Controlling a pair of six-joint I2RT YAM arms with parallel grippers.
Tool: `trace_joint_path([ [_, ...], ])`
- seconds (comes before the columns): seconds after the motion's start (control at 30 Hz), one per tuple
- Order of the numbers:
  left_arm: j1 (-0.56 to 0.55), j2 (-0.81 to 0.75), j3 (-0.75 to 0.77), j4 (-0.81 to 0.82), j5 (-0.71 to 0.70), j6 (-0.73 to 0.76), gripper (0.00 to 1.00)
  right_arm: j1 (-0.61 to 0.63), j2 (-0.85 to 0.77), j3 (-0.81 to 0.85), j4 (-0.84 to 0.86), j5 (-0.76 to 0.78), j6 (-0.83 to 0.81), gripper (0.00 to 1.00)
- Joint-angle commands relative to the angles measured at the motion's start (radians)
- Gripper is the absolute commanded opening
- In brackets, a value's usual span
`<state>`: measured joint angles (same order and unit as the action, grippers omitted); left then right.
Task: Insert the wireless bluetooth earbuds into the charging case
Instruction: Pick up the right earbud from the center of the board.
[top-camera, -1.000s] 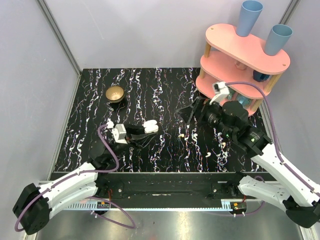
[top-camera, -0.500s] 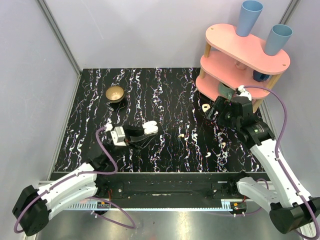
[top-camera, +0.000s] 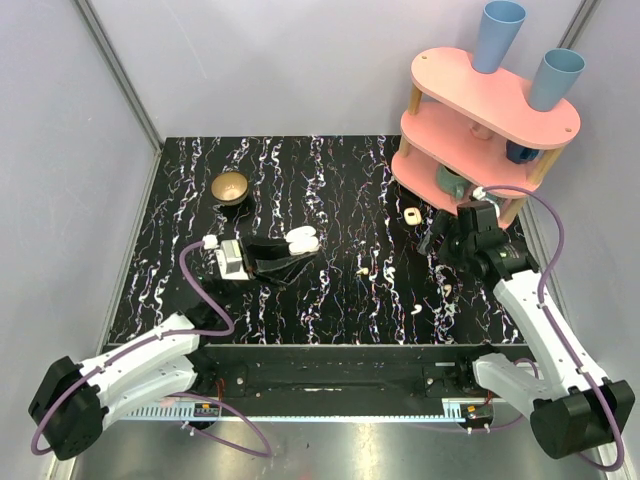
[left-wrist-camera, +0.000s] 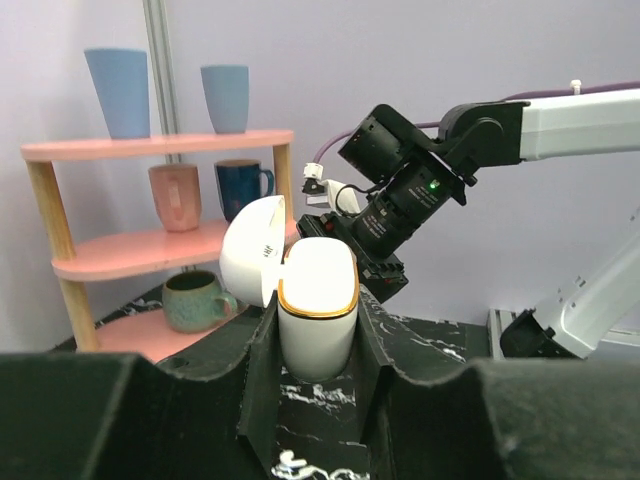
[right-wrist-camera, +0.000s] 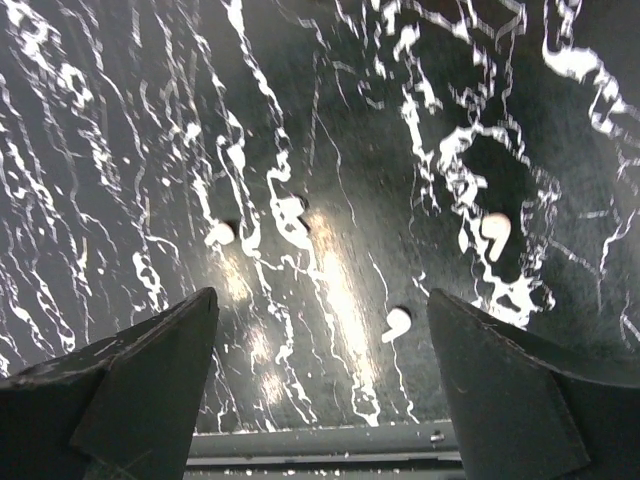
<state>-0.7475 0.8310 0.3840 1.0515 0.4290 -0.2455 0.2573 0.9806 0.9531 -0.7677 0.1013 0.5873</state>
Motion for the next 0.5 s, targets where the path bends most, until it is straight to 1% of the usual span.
trace_joint_path([
  [0.0, 0.002, -0.027, -0.054, 0.104, 0.010, -0.026, 0.00, -0.013, 0.001, -0.063, -0.008, -0.087, 0.038, 0.89],
  [0.07, 0.002, -0.039, -0.066, 0.087, 0.008, -0.008, 0.00, -0.012, -0.032, -0.123, 0.004, -0.098, 0.090, 0.87],
  [0.1, 0.002, -0.056, -0.065, 0.078, 0.002, 0.023, 0.00, -0.012, -0.051, -0.148, 0.011, -0.126, 0.145, 0.86],
  [0.13, 0.002, -0.064, -0.054, 0.040, -0.015, 0.038, 0.00, -0.012, -0.069, -0.192, 0.016, -0.106, 0.184, 0.85],
  [0.17, 0.002, -0.073, -0.045, 0.013, -0.024, 0.052, 0.00, -0.012, -0.110, -0.206, 0.016, -0.106, 0.216, 0.85],
  [0.27, 0.002, -0.101, -0.010, -0.085, -0.029, 0.091, 0.00, -0.012, -0.166, -0.226, -0.014, -0.045, 0.333, 0.84],
  [0.37, 0.002, -0.115, -0.031, -0.052, -0.050, 0.086, 0.00, -0.010, -0.154, -0.215, -0.056, -0.023, 0.410, 0.84],
  [0.47, 0.002, -0.127, -0.057, -0.018, -0.071, 0.077, 0.00, -0.009, -0.109, -0.183, -0.111, 0.001, 0.419, 0.84],
])
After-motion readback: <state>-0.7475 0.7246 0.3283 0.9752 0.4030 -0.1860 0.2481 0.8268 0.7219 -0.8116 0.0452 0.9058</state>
